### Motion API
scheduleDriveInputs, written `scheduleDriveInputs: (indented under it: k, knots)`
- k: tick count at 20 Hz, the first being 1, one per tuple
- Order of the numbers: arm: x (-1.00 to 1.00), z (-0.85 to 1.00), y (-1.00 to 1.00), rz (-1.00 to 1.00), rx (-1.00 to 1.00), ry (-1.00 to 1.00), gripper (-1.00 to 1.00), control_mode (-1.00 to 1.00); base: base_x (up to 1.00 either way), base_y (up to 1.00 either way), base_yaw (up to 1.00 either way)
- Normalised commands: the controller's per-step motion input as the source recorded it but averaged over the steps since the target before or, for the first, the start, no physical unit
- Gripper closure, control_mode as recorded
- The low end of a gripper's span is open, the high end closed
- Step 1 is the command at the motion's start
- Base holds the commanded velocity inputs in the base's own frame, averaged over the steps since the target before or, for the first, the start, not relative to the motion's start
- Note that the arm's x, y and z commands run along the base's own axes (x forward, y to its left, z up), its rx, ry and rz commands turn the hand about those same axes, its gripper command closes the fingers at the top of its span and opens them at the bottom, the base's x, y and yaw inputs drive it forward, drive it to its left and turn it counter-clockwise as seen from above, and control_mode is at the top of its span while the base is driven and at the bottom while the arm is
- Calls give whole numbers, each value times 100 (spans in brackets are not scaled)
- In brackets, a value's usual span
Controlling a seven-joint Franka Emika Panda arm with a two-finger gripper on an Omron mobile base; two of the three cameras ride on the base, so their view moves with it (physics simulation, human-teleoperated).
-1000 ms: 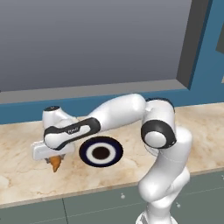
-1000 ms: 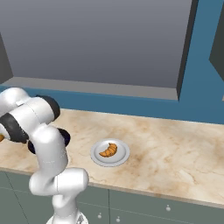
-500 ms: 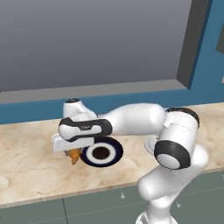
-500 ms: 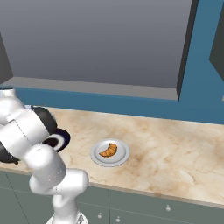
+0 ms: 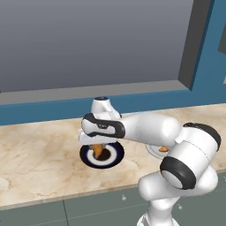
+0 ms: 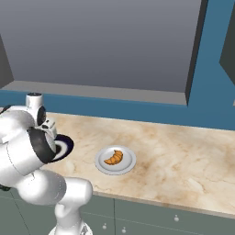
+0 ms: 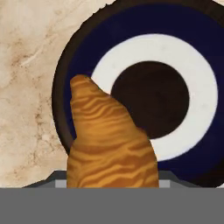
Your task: Place the pastries on the plates.
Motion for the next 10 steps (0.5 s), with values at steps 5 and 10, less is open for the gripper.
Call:
scheduleDriveInputs:
  k: [5,10]
  knots:
    - [65,-10,-18,-3,0,0,100,-100,0,0,0]
    - [31,-22,4,0,0,3,100,-100,0,0,0]
